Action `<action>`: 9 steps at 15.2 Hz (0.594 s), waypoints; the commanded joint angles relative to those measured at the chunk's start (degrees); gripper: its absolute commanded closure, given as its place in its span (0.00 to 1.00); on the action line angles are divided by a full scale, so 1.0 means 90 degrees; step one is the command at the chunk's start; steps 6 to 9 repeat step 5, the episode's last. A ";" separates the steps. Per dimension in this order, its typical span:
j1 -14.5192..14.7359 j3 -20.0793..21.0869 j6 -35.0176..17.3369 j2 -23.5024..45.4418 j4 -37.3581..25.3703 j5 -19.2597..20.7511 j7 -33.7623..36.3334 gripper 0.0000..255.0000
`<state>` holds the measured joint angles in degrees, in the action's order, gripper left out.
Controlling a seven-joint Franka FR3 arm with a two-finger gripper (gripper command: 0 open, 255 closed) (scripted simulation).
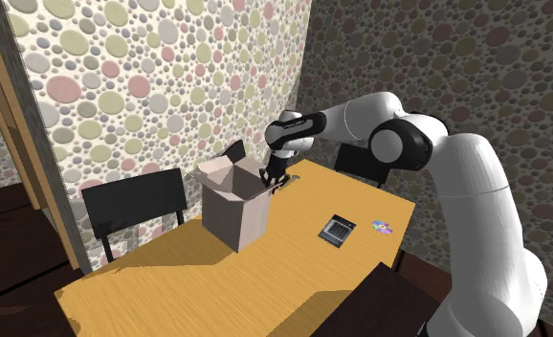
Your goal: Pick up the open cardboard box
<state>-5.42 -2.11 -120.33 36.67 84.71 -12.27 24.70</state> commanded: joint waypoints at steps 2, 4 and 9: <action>0.0000 -0.0011 0.0196 -0.0144 -0.0057 0.0021 0.0035 1.00; 0.0001 -0.0015 0.0269 -0.0186 -0.0089 0.0029 0.0049 1.00; 0.0001 -0.0014 0.0269 -0.0186 -0.0090 0.0029 0.0049 1.00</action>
